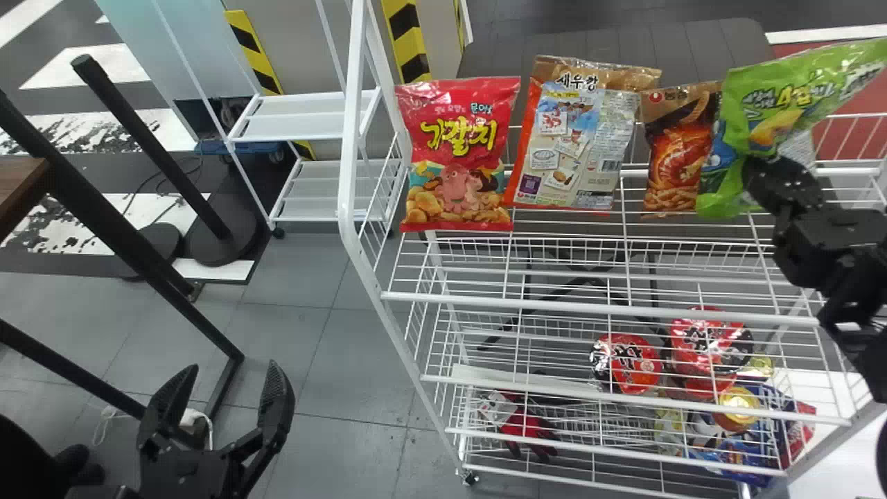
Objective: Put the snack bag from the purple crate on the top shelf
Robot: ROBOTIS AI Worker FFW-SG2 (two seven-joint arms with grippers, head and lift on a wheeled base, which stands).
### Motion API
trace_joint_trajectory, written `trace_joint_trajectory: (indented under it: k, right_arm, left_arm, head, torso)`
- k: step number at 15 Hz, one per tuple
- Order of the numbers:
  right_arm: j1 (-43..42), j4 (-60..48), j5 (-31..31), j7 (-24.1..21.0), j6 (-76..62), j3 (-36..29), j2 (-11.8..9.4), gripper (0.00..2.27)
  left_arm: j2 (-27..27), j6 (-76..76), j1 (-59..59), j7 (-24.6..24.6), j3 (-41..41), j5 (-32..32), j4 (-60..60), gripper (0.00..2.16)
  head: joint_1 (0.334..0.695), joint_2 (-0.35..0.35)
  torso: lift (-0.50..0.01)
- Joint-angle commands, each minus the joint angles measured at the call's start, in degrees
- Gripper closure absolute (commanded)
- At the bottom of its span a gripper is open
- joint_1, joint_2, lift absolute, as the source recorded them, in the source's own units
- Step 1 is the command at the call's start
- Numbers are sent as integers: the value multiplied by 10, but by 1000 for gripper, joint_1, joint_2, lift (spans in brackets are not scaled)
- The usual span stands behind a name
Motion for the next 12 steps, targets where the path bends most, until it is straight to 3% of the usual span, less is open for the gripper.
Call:
trace_joint_trajectory:
  k: [1, 12]
  right_arm:
    - [0, 0, -3, -15, -5, -12, 1, 2118]
    - [-37, 88, -17, -67, -66, -49, 1, 2115]
  left_arm:
    - [5, 0, -4, -1, 0, 5, 7, 73]
    - [9, 0, -13, -6, 0, 7, 16, 76]
  head:
    - [695, 239]
    - [695, 163]
  torso:
    - [0]
    - [0]
